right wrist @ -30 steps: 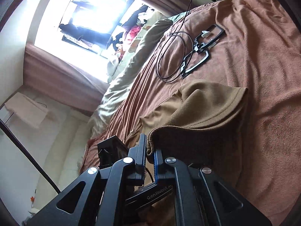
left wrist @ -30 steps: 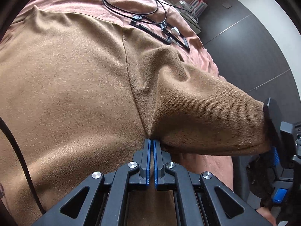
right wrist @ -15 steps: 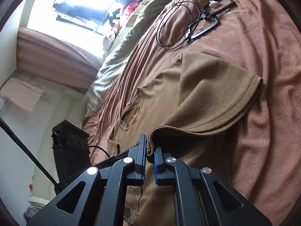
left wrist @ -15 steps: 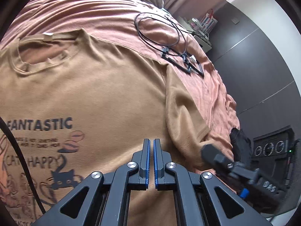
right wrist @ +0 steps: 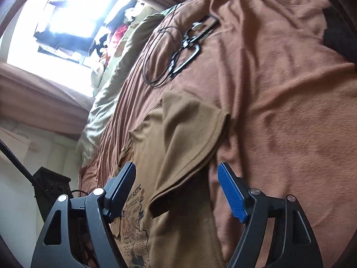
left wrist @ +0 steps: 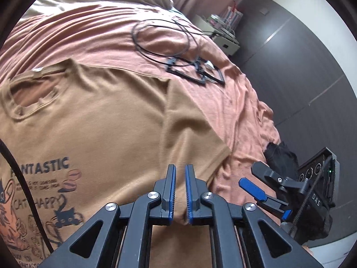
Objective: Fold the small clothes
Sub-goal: 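Lay the folded side down and open both grippers, then pinch the folded side edge with the left gripper and smooth it flat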
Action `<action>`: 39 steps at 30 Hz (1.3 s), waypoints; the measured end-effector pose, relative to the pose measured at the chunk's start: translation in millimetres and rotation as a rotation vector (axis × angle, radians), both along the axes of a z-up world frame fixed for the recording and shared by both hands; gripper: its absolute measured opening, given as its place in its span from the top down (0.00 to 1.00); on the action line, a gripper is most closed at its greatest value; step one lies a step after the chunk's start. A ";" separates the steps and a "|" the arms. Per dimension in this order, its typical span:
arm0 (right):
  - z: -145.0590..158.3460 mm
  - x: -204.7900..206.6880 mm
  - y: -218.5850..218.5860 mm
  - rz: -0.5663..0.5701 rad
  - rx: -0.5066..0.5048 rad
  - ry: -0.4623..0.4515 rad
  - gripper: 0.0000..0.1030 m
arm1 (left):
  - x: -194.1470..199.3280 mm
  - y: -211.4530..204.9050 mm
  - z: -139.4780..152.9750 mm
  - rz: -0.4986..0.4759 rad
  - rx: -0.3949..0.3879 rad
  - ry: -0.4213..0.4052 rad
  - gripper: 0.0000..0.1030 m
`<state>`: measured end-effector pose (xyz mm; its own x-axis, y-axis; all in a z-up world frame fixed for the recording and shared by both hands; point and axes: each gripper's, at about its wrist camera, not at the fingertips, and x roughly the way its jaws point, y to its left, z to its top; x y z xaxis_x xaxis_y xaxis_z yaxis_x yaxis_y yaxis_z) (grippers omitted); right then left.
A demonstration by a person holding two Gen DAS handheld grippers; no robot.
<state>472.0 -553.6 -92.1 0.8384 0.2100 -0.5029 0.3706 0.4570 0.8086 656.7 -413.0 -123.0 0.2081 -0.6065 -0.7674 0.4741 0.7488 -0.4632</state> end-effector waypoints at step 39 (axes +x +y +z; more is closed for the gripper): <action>-10.6 -47.1 -36.0 -0.146 0.030 -0.009 0.61 | 17.8 -146.8 -54.7 -0.078 0.169 -0.007 0.96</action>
<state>424.8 -589.6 -102.7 0.8657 0.1000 -0.4905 0.4241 0.3741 0.8247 674.5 -559.8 -177.7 0.1714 -0.4838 -0.8582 0.5367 0.7764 -0.3305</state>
